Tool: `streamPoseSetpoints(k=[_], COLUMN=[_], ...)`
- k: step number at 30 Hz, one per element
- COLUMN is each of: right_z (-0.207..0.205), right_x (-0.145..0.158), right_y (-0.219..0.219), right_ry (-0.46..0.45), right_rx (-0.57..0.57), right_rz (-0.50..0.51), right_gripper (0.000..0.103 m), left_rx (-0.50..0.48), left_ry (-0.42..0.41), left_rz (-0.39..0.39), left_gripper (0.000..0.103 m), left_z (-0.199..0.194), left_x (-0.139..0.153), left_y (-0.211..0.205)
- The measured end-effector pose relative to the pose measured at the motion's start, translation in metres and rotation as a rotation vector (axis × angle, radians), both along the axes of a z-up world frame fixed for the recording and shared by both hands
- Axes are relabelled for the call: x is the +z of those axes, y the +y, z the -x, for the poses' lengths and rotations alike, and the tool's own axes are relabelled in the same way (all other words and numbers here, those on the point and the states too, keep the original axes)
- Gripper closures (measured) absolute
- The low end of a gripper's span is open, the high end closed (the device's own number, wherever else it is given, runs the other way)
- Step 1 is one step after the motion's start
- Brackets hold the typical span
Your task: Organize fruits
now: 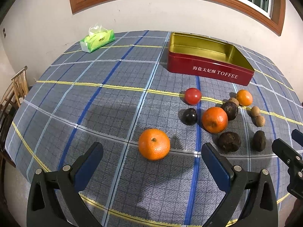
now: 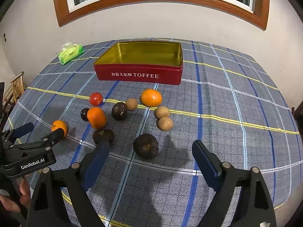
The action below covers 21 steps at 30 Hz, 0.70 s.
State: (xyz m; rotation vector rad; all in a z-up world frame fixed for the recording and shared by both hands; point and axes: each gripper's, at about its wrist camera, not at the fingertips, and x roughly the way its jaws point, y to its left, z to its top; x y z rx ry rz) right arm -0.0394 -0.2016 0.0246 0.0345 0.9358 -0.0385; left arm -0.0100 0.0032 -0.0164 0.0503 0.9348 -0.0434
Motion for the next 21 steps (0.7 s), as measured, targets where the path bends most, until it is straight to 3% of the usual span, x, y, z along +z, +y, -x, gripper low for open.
streamPoseSetpoints(k=[21], right_z=[0.0017], right_x=[-0.0052], right_y=[0.0015], right_ry=[0.014], right_rx=[0.004], right_rz=[-0.014], right_gripper=[0.016], left_rx=[-0.001], left_ry=[0.013], left_rz=[0.002], left_gripper=[0.001], left_z=[0.0005], left_x=[-0.0022], left_y=[-0.0026])
